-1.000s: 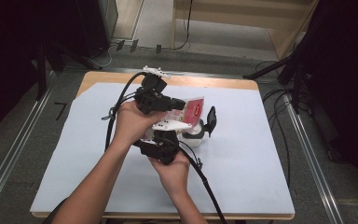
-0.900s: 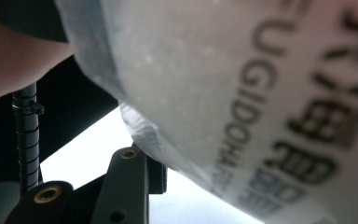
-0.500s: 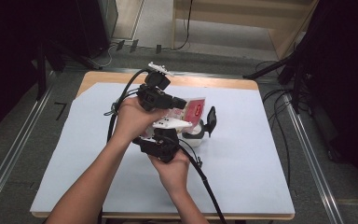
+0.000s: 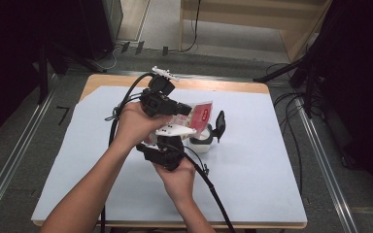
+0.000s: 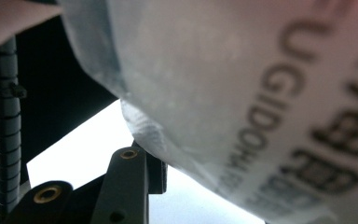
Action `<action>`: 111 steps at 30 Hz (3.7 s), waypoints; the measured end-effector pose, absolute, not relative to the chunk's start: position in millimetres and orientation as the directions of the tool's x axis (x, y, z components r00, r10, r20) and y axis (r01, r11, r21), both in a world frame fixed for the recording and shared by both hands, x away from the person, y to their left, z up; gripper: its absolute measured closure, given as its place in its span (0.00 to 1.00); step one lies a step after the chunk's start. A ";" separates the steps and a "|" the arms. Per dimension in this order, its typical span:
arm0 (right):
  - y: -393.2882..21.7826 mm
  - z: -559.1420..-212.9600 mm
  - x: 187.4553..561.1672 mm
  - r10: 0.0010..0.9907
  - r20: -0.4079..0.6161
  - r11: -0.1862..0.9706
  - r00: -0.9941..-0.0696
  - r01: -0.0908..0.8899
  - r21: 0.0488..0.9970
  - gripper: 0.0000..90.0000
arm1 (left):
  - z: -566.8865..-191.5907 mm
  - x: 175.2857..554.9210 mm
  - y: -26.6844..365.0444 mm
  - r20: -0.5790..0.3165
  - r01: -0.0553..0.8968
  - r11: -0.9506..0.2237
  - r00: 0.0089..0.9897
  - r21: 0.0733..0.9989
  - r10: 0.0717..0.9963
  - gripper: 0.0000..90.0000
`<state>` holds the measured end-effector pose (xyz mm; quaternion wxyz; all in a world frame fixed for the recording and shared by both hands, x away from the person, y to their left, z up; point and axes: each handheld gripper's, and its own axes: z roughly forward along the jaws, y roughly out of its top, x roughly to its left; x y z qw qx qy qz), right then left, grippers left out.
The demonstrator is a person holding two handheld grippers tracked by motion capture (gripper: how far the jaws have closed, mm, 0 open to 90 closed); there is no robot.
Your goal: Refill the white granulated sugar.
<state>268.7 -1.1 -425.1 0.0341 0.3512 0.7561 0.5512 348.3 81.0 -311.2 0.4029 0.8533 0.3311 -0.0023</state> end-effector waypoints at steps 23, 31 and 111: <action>6.2 -438.6 260.4 0.571 0.290 0.180 -0.768 0.462 0.869 0.66 | -319.3 336.3 95.0 -0.289 0.577 -0.446 0.776 0.684 0.560 0.97; 8.5 -443.9 258.2 0.563 0.265 0.201 -0.783 0.441 0.875 0.64 | -320.8 332.4 99.7 -0.282 0.577 -0.454 0.776 0.679 0.565 0.97; -32.3 -476.5 274.7 0.588 0.318 0.157 -0.744 0.491 0.857 0.62 | -331.5 309.5 166.3 -0.384 0.593 -0.409 0.785 0.694 0.486 0.99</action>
